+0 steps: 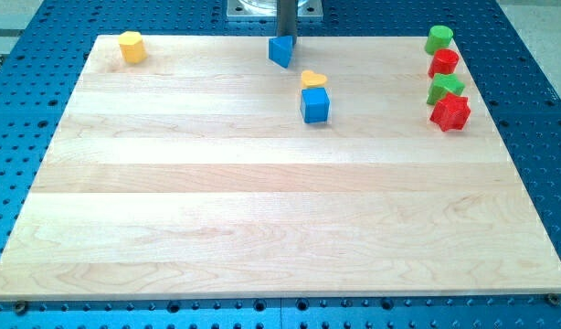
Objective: Move the triangle above the heart
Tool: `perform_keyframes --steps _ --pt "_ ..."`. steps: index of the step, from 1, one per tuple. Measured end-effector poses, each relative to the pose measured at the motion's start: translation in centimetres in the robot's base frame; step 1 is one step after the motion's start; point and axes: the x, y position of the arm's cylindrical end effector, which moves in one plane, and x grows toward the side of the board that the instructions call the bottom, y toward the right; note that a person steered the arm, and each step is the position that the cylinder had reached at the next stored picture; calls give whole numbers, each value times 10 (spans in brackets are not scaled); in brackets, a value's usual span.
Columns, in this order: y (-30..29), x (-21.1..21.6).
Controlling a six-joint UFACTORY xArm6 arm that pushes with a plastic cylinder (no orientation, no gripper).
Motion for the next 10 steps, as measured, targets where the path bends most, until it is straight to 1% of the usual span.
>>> perform_keyframes --steps 1,2,3,4,5,7,8,9,10 --pt "1 39" --pt "-3 16" --pt "-24 -9" --pt "-55 7" --pt "-65 30" --pt "-11 33" --pt "-4 33" --pt "-6 23" --pt "-67 6"
